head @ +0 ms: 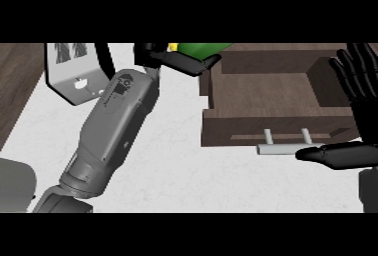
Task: Pick up the cup, place it into the drawer and close the drawer
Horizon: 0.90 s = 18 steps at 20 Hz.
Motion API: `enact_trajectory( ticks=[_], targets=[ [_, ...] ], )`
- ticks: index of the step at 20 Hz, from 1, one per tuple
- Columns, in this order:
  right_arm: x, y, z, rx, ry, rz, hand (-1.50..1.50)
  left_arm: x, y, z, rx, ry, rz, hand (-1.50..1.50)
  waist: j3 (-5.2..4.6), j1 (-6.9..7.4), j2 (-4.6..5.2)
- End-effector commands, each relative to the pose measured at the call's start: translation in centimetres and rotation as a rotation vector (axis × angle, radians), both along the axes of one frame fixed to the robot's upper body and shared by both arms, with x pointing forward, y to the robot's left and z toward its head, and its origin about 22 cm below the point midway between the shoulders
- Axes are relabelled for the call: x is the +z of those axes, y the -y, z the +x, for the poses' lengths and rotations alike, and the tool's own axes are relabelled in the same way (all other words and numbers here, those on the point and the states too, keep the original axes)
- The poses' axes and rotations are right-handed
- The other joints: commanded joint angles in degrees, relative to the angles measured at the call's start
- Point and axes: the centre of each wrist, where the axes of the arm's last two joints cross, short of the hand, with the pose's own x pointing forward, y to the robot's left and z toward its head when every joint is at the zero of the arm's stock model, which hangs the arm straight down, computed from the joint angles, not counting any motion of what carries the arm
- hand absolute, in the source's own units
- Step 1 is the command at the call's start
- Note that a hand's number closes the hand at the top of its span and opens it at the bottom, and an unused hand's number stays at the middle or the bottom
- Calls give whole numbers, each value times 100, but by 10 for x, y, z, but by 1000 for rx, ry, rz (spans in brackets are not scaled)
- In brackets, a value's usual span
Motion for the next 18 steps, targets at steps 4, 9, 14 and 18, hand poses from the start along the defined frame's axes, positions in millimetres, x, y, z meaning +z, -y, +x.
enact_trajectory(
  ticks=[4,9,14,18],
  targets=[
    [-2,-9,5,5,8,5,-150,21,45,6,47,-126,106,150,1,-156,51],
    [5,-2,13,38,18,-6,-150,21,54,16,89,-217,196,150,5,-303,119],
    [1,-24,20,81,20,12,-150,10,59,15,74,-297,305,150,12,-634,191],
    [12,-23,14,113,34,-13,-150,-12,53,14,52,-351,409,150,11,-836,208]
  ],
)
